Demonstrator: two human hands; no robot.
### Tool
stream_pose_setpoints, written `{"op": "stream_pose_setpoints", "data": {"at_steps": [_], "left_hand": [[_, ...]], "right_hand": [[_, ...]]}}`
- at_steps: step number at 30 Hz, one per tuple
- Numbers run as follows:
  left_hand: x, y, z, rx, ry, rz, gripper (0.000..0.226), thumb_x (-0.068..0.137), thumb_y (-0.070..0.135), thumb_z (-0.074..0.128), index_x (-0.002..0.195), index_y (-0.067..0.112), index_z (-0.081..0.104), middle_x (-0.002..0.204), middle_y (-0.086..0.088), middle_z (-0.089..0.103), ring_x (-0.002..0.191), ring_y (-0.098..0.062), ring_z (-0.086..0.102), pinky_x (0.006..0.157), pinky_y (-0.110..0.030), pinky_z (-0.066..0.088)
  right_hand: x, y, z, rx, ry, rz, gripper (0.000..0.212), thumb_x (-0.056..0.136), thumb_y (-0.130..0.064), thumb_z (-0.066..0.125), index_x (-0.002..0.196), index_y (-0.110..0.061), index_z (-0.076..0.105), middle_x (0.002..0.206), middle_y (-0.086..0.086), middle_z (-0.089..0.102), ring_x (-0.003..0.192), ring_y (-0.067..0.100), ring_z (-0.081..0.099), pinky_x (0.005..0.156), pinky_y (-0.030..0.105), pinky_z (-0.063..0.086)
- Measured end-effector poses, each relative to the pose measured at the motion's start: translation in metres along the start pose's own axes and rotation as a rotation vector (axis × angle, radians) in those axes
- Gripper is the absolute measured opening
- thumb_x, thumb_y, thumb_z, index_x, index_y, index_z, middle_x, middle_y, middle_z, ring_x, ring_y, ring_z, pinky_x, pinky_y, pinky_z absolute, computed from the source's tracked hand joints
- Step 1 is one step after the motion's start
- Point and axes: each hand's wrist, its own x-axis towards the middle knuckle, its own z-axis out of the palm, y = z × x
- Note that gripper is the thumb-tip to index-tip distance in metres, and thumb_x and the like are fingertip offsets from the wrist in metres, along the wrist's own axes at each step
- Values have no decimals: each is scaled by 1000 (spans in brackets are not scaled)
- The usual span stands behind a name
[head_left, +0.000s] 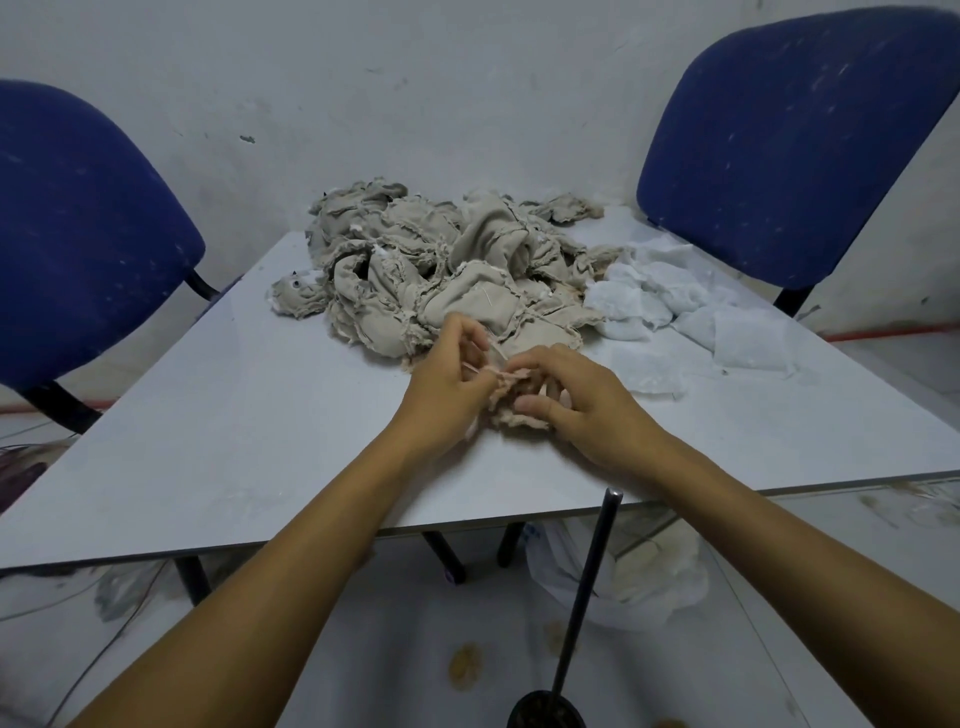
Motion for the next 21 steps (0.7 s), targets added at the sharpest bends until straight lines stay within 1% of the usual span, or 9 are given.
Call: {"op": "stream_pose_setpoints", "data": {"at_steps": [2,4,7,9,12,14,16,19,21], "left_hand": [[3,-3,-4,-89,23,-50,35,85,-4,57,91,29,46,79,5,54,65,-8,48,61,-24,42],[4,-7,-7,-154,21,-88,34,86,-7,56,92,25,47,64,12,52,57,-7,44,55,-22,37],[4,-9,-7,-168,-39,-131,30,90,-10,53,91,20,47,48,14,43,44,-3,35,47,-22,29],[4,-8,-7,-161,-62,-149,27,91,-7,56,89,20,49,53,7,42,47,-8,35,48,-25,28],[2,-3,-10,-179,-141,-114,20,97,5,52,89,23,54,71,-6,50,59,-17,44,55,-29,34],[1,0,-13,-213,-250,-84,13,98,21,52,87,23,59,81,-4,56,73,-15,49,65,-26,39],[-1,2,-15,-253,-337,-96,15,93,30,55,80,27,63,78,5,56,75,-10,48,68,-24,38],[0,-2,-18,-414,-422,-192,5,83,28,69,83,22,68,85,-2,58,81,-18,51,71,-31,41],[2,-5,-20,-482,-474,-230,11,79,18,71,89,14,68,90,-8,60,83,-24,55,72,-33,46]], "right_hand": [[-1,-1,3,-59,3,-43,35,90,-23,71,122,-30,59,102,-4,50,83,11,51,80,33,47],[-2,-2,5,-116,23,-100,42,90,-19,70,127,-32,55,103,-4,47,80,17,53,74,43,51],[-2,-3,6,-174,17,-160,46,90,-9,68,129,-31,56,101,-5,53,78,16,52,70,44,51],[-2,-2,5,-164,17,-157,36,89,-5,69,117,-27,63,96,-4,59,79,11,51,73,35,48],[0,1,3,-33,32,-34,29,89,-6,68,98,-33,62,88,-10,61,77,8,53,70,24,42],[2,3,1,123,49,86,21,92,-10,65,90,-31,61,78,-16,60,69,5,51,65,23,42],[3,5,0,238,50,145,18,96,-14,63,87,-30,63,72,-14,58,63,5,49,60,26,41],[4,5,0,366,6,176,22,98,-9,59,84,-26,62,68,-13,55,58,4,47,55,23,40],[5,5,-1,435,-20,207,22,98,-7,57,83,-23,62,68,-12,57,58,3,49,53,19,39]]}}
